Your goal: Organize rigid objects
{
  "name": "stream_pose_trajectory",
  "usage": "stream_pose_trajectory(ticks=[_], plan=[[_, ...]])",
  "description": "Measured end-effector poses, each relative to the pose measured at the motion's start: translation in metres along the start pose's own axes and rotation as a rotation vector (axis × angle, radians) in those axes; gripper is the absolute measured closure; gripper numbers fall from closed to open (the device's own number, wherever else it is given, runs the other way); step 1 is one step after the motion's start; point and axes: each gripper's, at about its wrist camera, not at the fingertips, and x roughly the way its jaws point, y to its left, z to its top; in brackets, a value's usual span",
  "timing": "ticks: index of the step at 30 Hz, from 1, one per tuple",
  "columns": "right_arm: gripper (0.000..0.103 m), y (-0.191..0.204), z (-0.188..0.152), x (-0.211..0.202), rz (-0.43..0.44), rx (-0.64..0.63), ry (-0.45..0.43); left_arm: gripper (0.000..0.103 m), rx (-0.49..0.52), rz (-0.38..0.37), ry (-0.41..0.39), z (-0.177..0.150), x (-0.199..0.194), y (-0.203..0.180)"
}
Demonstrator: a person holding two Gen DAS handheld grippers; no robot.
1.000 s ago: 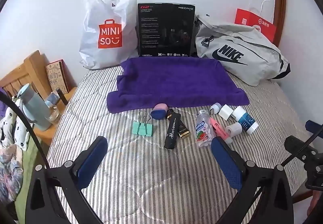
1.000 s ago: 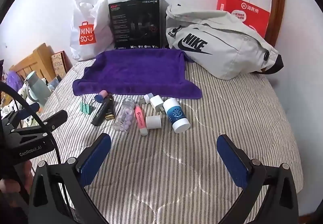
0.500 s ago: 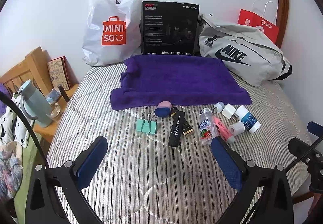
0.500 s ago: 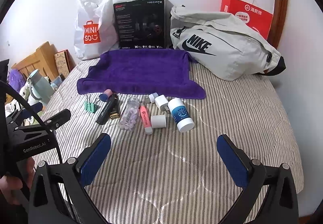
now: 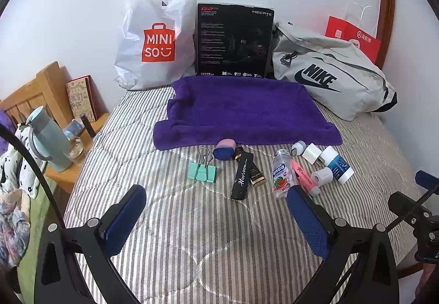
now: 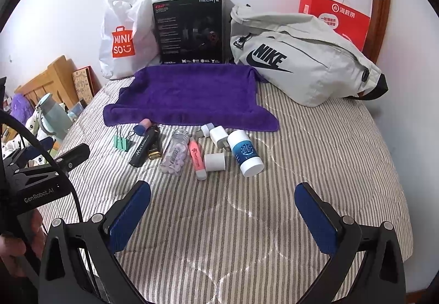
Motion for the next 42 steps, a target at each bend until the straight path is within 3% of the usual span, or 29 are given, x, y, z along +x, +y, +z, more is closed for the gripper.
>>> stream_pose_trajectory(ticks=[42], plan=[[0.000, -0.0014, -0.0009, 0.0001, -0.016, -0.003, 0.011, 0.000, -0.004, -0.012, -0.002, 0.0015, -0.0057, -0.0023]])
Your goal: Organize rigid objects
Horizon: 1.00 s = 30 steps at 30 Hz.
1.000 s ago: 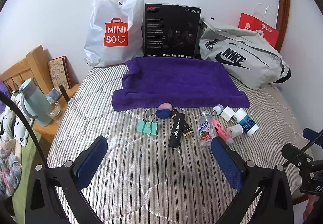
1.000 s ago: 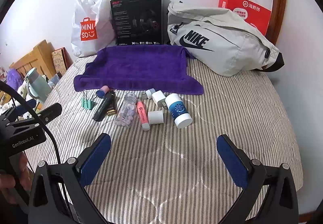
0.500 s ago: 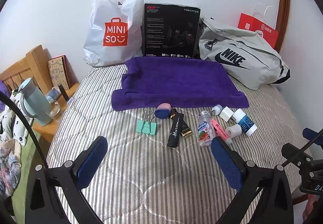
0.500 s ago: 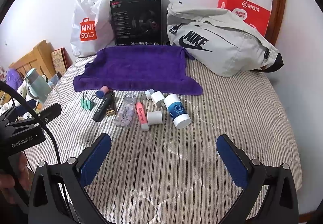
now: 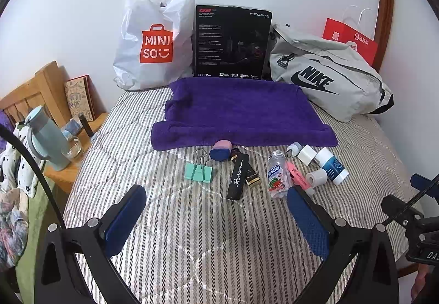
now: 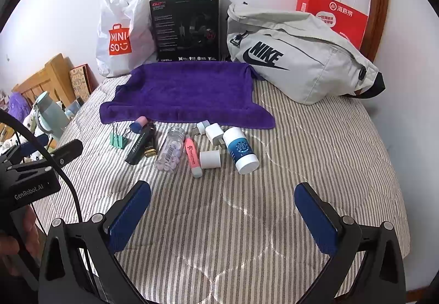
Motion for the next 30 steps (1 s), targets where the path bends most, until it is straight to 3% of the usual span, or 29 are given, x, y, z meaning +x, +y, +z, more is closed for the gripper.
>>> stream_pose_trajectory(ticks=[17, 24, 30], plan=[[0.000, -0.003, 0.002, 0.004, 0.007, -0.005, 0.014, 0.000, -0.007, 0.006, -0.001, -0.002, 0.004, 0.003], [0.000, -0.010, 0.006, 0.026, 0.023, -0.010, 0.036, 0.000, -0.031, 0.001, 0.028, 0.000, 0.036, 0.020], [0.000, -0.017, 0.007, 0.054, -0.032, -0.031, 0.070, 0.000, -0.013, 0.035, 0.071, -0.001, 0.073, 0.031]])
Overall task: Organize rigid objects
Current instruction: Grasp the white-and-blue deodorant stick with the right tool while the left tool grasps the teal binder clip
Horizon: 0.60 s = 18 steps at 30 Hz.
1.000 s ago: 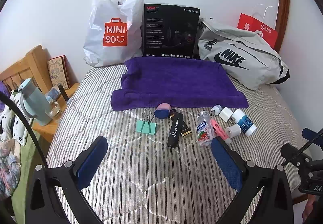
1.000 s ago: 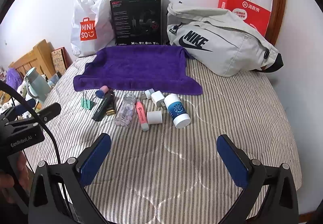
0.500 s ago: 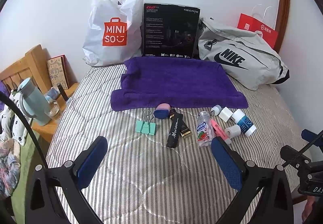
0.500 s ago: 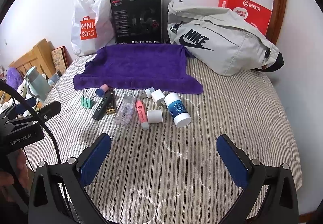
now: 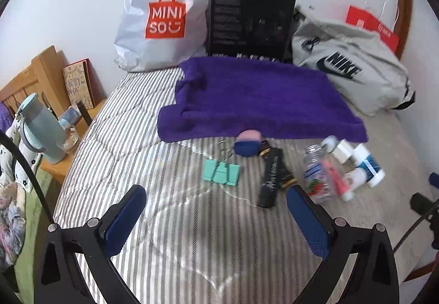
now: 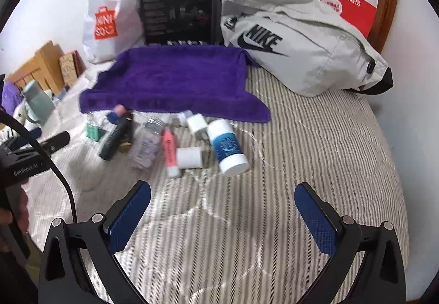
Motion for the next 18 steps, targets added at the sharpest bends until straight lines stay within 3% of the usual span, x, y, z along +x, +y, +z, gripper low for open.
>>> stream_pose_trajectory(ticks=[9, 14, 18], plan=[[0.001, -0.022, 0.002, 0.038, -0.018, 0.034, 0.065, 0.001, 0.029, 0.009, 0.074, 0.002, 0.062, 0.009], [0.001, -0.030, 0.005, 0.055, 0.000, 0.058, 0.097, 0.008, 0.082, -0.008, 0.082, 0.003, 0.079, 0.006], [0.001, -0.032, 0.011, 0.065, 0.020, 0.062, 0.101, 0.022, 0.092, -0.036, 0.098, 0.003, 0.087, 0.006]])
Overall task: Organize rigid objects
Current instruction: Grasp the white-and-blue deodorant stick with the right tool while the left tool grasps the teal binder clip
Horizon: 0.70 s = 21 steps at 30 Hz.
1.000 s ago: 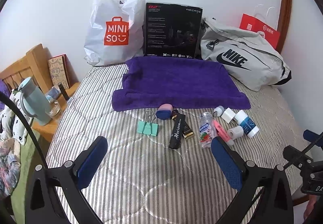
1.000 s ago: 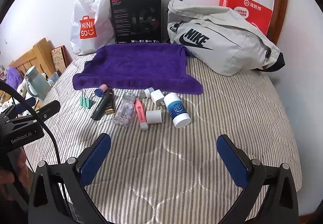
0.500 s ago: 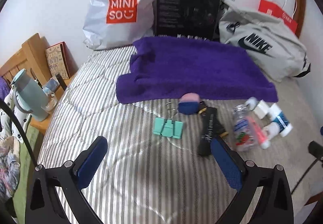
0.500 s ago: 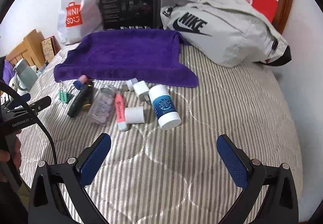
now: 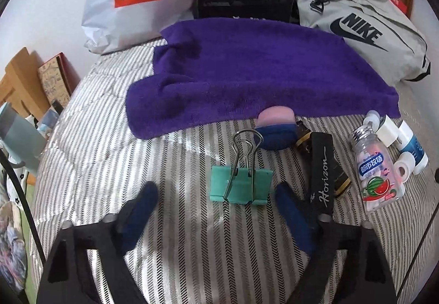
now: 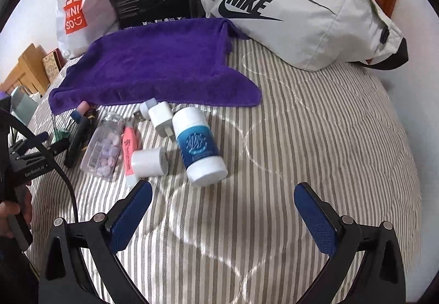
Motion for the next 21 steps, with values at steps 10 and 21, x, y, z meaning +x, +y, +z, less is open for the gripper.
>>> stream_pose_trajectory(ticks=[10, 21], plan=[[0.007, 0.000, 0.025, 0.036, -0.004, -0.069, 0.037, 0.058, 0.029, -0.046, -0.028, 0.001, -0.003, -0.007], [0.045, 0.010, 0.031, 0.064, 0.084, -0.150, 0.038, 0.063, 0.022, -0.055, -0.018, 0.004, -0.001, -0.010]])
